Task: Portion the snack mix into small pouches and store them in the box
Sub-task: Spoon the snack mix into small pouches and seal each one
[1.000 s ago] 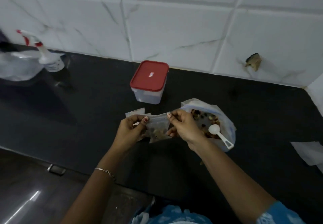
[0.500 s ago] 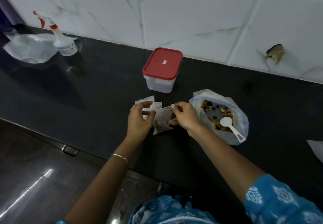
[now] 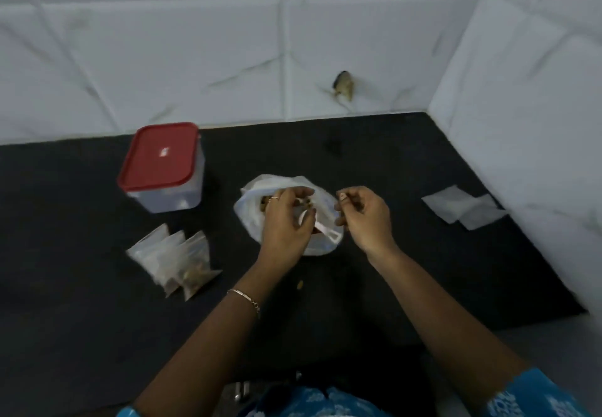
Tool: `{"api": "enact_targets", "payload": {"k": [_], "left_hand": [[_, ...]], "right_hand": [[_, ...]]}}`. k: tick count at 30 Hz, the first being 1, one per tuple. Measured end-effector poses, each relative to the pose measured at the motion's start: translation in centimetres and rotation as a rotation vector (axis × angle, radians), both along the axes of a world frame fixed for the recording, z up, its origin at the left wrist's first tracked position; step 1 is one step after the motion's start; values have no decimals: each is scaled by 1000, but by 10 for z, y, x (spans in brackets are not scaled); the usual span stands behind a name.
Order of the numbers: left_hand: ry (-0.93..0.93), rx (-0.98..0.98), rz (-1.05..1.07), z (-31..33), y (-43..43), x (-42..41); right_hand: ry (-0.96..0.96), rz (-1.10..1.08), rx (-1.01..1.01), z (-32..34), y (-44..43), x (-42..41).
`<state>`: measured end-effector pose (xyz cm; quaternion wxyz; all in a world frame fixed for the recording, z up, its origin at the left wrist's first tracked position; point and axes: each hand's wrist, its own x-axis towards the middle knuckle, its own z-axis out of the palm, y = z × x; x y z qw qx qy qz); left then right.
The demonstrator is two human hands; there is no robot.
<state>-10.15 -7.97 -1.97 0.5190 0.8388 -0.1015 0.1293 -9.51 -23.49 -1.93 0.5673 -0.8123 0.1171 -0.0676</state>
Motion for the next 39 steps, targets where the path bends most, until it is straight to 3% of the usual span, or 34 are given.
{"api": "enact_targets", "payload": {"k": [7,10,15,29,39], "left_hand": [[155,-15,-341,-18,-89,10],[255,58,-429,-28,-118,18],[357,148,-502,-37,-139,24],[497,83,-470,-40,-148,26],[484,-91,-387,-11,-143,31]], "right_hand": [[32,-336,-479,-27,-128,-21],[62,-291,-766,-38,-167,-27],[-17,-141,-981,-47,-187,-12],[95,32,-1077,-48,-198,10],[-63,-161,-700,4,-155,-13]]}}
